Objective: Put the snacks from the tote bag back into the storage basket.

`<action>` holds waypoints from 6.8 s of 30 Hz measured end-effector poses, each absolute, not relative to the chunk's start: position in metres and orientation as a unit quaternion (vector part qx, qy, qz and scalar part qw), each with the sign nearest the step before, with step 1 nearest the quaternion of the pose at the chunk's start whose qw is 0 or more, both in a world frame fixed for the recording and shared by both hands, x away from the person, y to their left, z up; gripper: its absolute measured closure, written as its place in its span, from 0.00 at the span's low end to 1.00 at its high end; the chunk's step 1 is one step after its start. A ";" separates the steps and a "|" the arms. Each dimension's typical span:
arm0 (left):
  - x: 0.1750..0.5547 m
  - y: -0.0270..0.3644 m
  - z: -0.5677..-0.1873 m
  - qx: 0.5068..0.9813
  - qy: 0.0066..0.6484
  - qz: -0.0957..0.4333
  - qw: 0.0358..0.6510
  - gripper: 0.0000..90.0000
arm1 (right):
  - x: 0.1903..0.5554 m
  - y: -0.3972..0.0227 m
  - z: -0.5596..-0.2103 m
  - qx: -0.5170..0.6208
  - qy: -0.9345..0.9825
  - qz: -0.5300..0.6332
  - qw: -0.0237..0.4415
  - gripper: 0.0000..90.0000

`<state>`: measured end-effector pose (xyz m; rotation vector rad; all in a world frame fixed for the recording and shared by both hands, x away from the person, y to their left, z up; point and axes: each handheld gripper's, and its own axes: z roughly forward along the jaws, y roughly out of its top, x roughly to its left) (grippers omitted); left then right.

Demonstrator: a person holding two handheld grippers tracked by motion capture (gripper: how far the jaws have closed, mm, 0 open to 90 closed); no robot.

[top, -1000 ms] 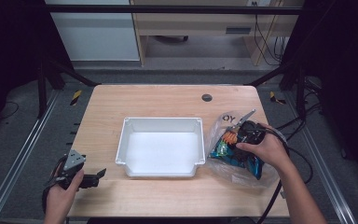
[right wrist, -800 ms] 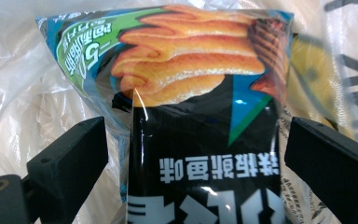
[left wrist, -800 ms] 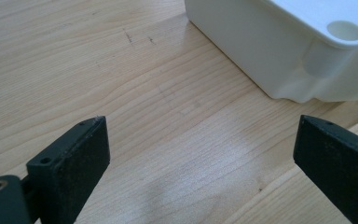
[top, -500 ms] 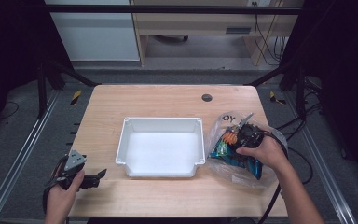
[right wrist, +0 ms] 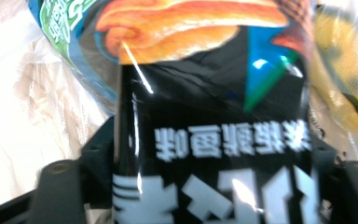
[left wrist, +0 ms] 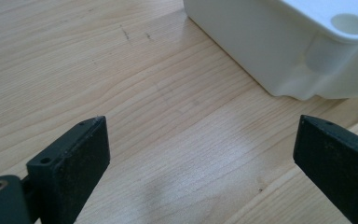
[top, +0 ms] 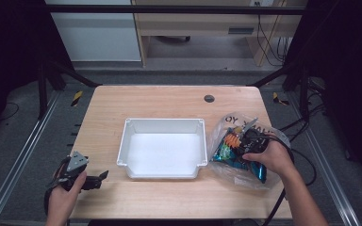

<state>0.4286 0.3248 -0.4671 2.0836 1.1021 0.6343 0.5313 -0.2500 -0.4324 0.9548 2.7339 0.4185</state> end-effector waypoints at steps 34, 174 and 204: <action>0.429 0.328 -0.466 0.794 0.431 0.249 0.349 0.03 | 0.489 -0.261 -0.376 0.310 0.886 0.270 0.217 0.48; 0.432 0.323 -0.466 0.800 0.426 0.245 0.345 0.04 | 0.534 -0.083 -0.356 0.135 0.921 0.307 0.196 0.49; 0.430 0.326 -0.466 0.796 0.431 0.246 0.347 0.04 | 0.538 -0.054 -0.363 0.102 0.931 0.304 0.176 0.49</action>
